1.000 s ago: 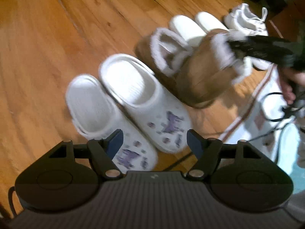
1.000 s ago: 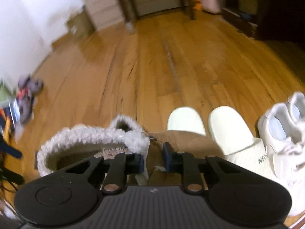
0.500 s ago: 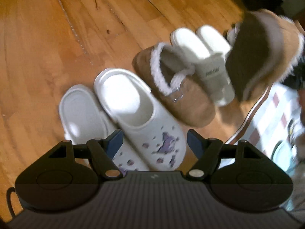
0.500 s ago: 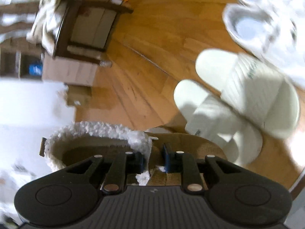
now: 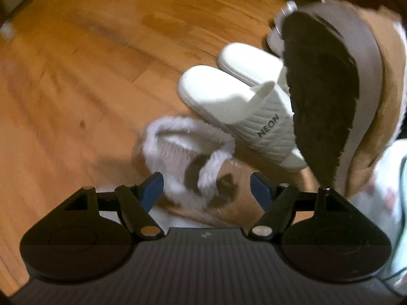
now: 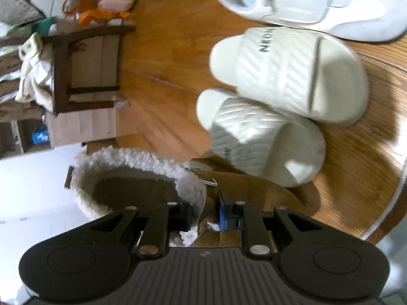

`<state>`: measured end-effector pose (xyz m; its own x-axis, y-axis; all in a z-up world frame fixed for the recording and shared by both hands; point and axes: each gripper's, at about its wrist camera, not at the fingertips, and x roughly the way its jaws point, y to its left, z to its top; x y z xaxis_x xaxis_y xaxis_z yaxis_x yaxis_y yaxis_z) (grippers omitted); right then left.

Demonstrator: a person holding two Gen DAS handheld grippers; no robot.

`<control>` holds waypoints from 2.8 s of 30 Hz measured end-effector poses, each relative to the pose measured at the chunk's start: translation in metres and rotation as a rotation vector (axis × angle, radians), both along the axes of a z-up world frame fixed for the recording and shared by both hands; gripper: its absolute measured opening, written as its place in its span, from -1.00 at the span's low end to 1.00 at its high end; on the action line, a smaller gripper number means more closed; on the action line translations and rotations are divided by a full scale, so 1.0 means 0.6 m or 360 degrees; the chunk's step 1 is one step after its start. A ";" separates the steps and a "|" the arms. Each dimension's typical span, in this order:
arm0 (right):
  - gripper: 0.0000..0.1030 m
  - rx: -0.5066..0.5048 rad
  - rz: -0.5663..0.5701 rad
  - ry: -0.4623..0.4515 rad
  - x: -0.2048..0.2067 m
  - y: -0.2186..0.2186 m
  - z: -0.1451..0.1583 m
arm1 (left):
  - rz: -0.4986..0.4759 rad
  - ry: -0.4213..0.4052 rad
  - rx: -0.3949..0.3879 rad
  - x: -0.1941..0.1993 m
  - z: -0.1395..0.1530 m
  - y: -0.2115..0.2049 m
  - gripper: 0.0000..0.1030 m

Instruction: Organize scattered shoes

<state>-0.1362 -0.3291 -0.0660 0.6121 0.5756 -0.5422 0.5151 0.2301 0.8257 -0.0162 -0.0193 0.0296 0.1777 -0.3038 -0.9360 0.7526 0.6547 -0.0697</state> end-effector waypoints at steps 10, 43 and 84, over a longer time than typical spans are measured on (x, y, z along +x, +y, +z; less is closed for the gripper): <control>-0.63 -0.0144 0.0012 0.0014 0.014 -0.002 -0.003 | 0.0241 0.0465 -0.0019 0.019 -0.090 -0.001 -0.23; 0.21 -0.1192 0.0860 -0.0588 0.048 0.224 0.062 | 0.0251 0.0238 0.0088 -0.222 0.121 0.190 0.46; 0.40 -0.0909 0.0233 -0.0395 0.086 0.011 -0.081 | 0.0451 0.0255 0.0032 -0.108 0.038 0.146 0.65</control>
<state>-0.0844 -0.3227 -0.1144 0.6957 0.3249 -0.6407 0.2544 0.7227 0.6427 -0.0810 0.0682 0.0523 0.1023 -0.2445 -0.9642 0.5209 0.8389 -0.1575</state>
